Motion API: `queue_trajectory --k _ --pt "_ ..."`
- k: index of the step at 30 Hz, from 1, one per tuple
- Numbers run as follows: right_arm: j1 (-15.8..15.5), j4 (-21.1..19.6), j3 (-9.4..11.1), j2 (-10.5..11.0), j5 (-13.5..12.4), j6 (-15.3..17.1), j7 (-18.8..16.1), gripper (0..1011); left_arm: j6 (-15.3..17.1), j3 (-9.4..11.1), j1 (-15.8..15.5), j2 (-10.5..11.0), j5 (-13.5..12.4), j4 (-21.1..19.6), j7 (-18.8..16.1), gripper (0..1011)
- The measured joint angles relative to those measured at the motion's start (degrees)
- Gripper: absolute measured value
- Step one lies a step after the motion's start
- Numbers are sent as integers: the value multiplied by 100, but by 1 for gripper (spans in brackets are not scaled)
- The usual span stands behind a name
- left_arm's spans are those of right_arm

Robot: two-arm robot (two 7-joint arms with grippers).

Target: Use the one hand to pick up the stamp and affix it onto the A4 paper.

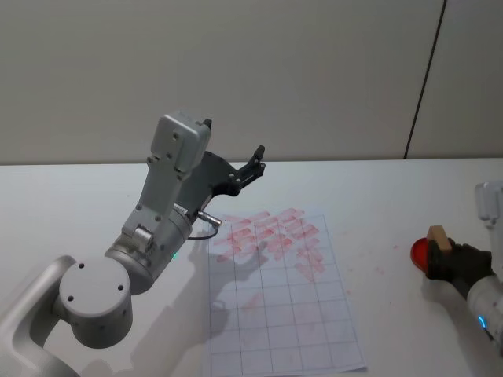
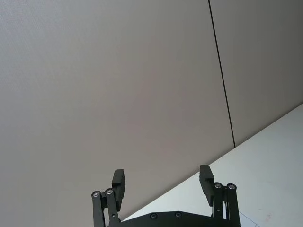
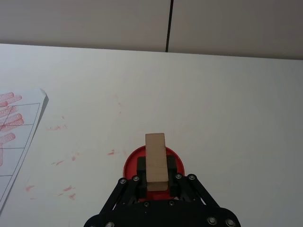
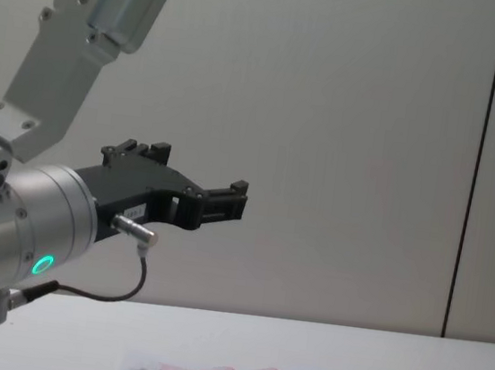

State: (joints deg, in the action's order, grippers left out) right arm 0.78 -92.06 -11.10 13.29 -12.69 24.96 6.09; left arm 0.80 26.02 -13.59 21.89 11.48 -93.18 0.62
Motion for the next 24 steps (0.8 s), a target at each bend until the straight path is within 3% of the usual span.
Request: queue_trajectory --k 11,24 --pt "-1 62 59 -49 -284 137 -77 220 0 0 0 0 0 0 0 1001" --pt "152 241 68 -130 -282 388 -119 220 0 0 0 0 0 0 0 1001"
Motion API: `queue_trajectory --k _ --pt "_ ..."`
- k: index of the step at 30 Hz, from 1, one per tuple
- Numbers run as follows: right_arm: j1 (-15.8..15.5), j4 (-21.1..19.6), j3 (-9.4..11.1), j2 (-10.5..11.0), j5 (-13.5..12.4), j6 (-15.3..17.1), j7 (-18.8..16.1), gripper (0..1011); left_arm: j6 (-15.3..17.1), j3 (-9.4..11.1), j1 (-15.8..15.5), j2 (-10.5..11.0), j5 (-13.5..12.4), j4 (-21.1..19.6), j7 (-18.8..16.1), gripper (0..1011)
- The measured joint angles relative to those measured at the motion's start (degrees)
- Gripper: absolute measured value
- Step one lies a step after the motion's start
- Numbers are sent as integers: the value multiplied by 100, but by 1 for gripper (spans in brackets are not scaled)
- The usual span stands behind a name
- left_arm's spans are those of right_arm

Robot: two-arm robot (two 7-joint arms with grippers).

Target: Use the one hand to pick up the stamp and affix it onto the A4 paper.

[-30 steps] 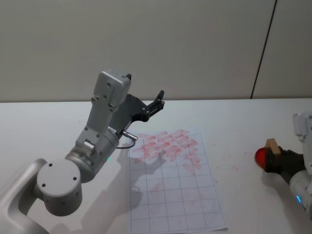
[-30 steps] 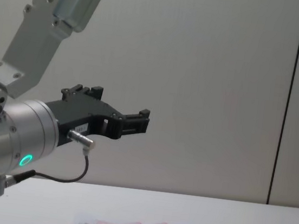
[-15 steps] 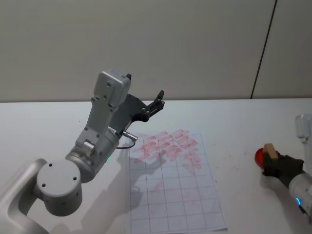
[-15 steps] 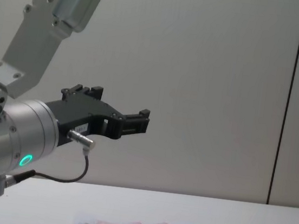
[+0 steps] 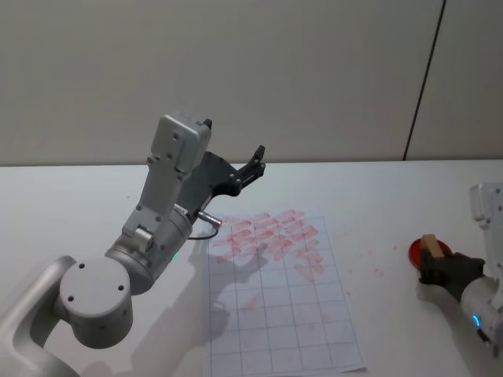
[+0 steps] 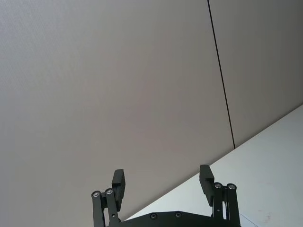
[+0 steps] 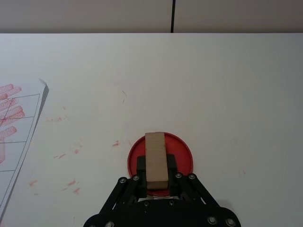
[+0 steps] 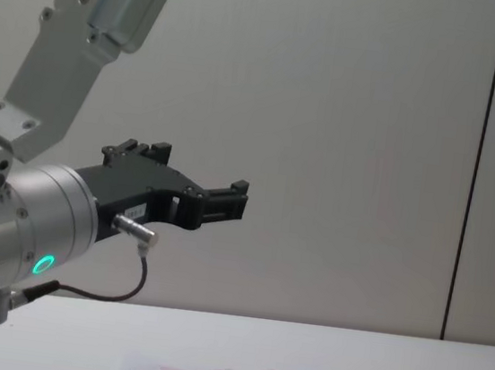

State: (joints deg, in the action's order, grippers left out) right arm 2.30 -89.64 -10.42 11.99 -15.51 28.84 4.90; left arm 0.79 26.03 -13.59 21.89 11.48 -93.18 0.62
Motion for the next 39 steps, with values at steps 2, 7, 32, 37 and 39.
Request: queue_trajectory --k 2,7,32,37,39 --pt "38 32 2 -20 10 53 -2 220 0 0 0 0 0 0 0 1001" --pt "107 88 4 -52 26 152 -3 220 0 0 0 0 0 0 0 1001" --pt "124 -36 30 -75 232 220 -67 220 0 0 0 0 0 0 0 1001" --pt "99 -223 32 -54 332 51 -109 220 0 0 0 0 0 0 0 1001" --pt "86 -314 31 -44 395 -37 -137 220 0 0 0 0 0 0 0 1001"
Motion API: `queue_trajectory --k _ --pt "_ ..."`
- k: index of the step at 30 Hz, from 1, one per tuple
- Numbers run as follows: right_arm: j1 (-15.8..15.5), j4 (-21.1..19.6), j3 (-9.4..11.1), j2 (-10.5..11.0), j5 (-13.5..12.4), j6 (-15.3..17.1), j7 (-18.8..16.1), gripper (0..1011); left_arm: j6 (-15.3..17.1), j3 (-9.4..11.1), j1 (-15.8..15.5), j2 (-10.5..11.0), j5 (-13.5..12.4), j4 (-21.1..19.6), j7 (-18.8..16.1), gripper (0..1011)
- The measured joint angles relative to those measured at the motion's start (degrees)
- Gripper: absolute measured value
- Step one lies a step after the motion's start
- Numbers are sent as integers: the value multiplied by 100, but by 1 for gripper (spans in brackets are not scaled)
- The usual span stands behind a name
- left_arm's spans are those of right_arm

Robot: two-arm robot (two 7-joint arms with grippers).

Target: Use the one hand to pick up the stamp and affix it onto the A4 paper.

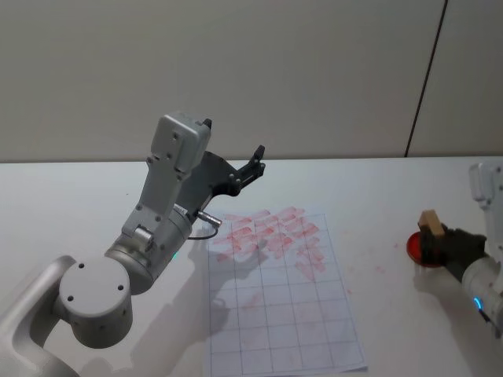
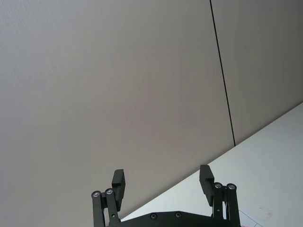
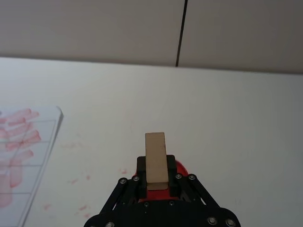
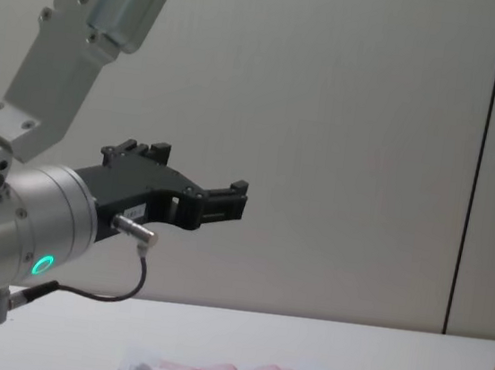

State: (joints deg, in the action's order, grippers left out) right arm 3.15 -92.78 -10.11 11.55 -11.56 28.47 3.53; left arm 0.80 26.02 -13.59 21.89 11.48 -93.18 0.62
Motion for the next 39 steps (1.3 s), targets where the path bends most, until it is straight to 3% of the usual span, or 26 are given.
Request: queue_trajectory --k 9,16,30,39 --pt "-36 -372 -80 18 320 -379 -267 220 0 0 0 0 0 0 0 1001" --pt "-29 -520 -221 -35 558 -523 -667 220 0 0 0 0 0 0 0 1001" --pt "102 -324 -599 -281 865 -365 -1562 220 0 0 0 0 0 0 0 1001" --pt "186 -55 -829 -446 1088 -179 -1944 220 0 0 0 0 0 0 0 1001"
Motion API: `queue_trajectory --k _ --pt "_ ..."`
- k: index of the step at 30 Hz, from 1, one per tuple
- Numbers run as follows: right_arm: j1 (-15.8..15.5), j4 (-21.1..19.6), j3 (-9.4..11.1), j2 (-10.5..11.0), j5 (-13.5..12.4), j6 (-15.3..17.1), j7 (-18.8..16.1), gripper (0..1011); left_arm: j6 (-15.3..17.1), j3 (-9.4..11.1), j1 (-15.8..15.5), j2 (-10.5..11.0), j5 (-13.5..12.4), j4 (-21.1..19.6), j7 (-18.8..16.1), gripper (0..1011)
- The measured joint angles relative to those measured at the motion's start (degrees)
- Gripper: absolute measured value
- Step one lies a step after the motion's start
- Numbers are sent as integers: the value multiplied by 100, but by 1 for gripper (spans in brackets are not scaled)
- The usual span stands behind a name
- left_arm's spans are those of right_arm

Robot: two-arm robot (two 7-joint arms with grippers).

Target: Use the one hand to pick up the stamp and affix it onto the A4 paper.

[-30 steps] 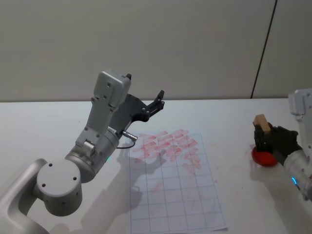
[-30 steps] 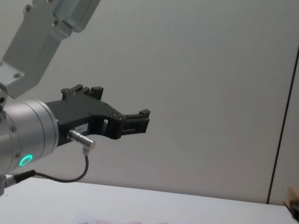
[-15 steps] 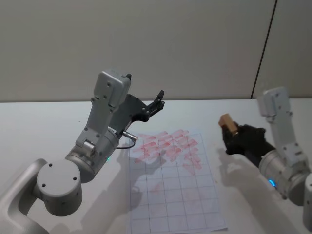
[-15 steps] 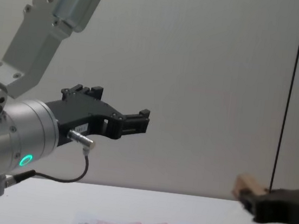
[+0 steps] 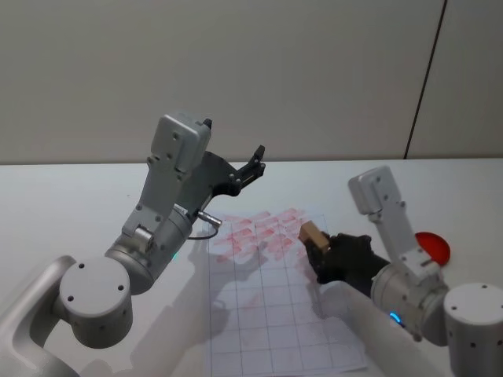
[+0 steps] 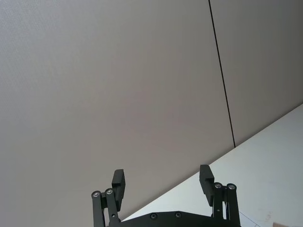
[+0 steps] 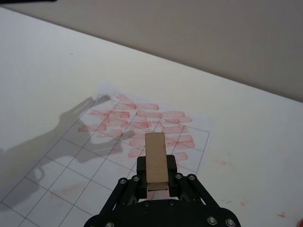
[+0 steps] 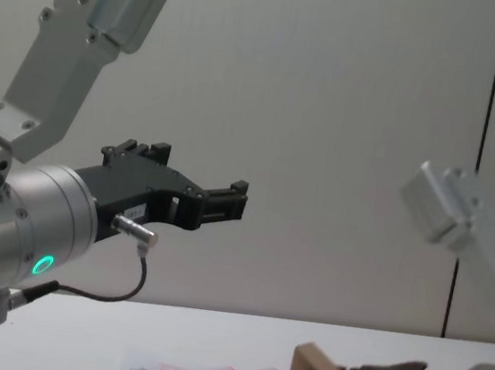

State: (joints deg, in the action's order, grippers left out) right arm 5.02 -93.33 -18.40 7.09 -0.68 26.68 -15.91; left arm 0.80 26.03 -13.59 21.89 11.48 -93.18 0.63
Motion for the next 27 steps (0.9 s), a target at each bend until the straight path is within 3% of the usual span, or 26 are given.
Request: queue_trajectory --k 14,27 --pt "85 357 -187 -135 258 177 -213 220 0 0 0 0 0 0 0 1002" --pt "126 613 -203 -174 204 285 -267 220 0 0 0 0 0 0 0 1001"
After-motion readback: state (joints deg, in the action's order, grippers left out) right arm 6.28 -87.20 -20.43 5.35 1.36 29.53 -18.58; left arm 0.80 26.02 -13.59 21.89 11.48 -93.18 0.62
